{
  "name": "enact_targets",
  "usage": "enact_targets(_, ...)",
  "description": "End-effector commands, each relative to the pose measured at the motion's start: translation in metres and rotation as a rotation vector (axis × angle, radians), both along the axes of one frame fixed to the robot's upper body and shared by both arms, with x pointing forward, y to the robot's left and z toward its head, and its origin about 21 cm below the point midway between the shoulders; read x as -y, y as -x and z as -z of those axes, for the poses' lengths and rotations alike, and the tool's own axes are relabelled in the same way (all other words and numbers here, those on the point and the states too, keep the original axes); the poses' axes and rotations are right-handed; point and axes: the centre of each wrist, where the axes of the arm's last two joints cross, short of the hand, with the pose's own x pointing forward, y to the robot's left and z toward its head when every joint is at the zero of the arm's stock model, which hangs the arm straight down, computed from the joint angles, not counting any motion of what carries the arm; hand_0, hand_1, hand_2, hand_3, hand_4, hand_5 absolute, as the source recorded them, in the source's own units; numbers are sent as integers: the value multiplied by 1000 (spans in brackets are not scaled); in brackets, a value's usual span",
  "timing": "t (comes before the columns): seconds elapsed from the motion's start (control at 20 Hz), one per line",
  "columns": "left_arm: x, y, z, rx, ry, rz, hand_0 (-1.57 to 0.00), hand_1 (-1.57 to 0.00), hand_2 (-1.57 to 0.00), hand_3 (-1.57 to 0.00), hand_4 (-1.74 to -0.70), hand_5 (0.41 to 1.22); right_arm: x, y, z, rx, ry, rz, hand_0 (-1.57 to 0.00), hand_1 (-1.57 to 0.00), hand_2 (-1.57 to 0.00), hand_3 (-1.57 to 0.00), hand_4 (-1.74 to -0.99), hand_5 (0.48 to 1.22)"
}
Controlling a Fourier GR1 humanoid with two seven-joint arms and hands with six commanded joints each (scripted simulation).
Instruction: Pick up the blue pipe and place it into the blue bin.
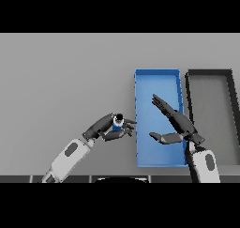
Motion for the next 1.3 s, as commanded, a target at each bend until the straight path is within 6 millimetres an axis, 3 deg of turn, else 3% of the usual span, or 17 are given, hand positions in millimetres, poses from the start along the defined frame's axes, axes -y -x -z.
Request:
enact_targets(0.0,-1,0,1,6,1,-2,-1571,-1571,-1571,-1489,-1741,1221,-6,-3,-12,15,17,-48,1,1,1,1,-1319,501)
enact_targets(0.35,-2,-4,2,9,-7,5,-1571,-1571,-1571,-1486,-1741,1221,-55,-22,-42,59,164,-304,1,1,1,1,-1294,523)
enact_targets(0.55,-3,-6,2,19,22,33,-1571,-1571,-1571,-1516,-1741,1221,-80,-29,-48,57,196,-388,1,1,1,1,-1232,531)
enact_targets(0.9,-2,-2,5,18,-8,39,-1571,-1571,-1571,-1535,-1737,1221,-124,-49,-54,61,214,-489,1,-12,-29,-2,-1222,506)
enact_targets(0.95,-1,-4,6,-3,-3,45,-1571,-1571,-1571,-1484,-1736,1221,-131,-51,-57,63,212,-502,-53,-84,-102,-46,-1245,506)
enact_targets(1.05,-6,-7,2,23,-136,48,-1182,-1078,-1063,-1030,-1682,1221,-135,-53,-57,74,240,-544,-345,-375,-379,-296,-1335,507)
enact_targets(1.15,-9,-5,-1,8,-229,63,-818,-706,-680,-659,-1480,1221,-144,-57,-62,85,258,-562,-718,-699,-739,-635,-1430,522)
enact_targets(1.2,-6,-6,-1,31,-180,62,-776,-706,-686,-583,-1533,1221,-146,-56,-59,75,241,-581,-888,-873,-905,-768,-1486,550)
enact_targets(1.25,-5,-8,-4,55,-148,48,-935,-879,-863,-781,-1574,1221,-151,-57,-59,48,222,-604,-1025,-1013,-1038,-868,-1530,606)
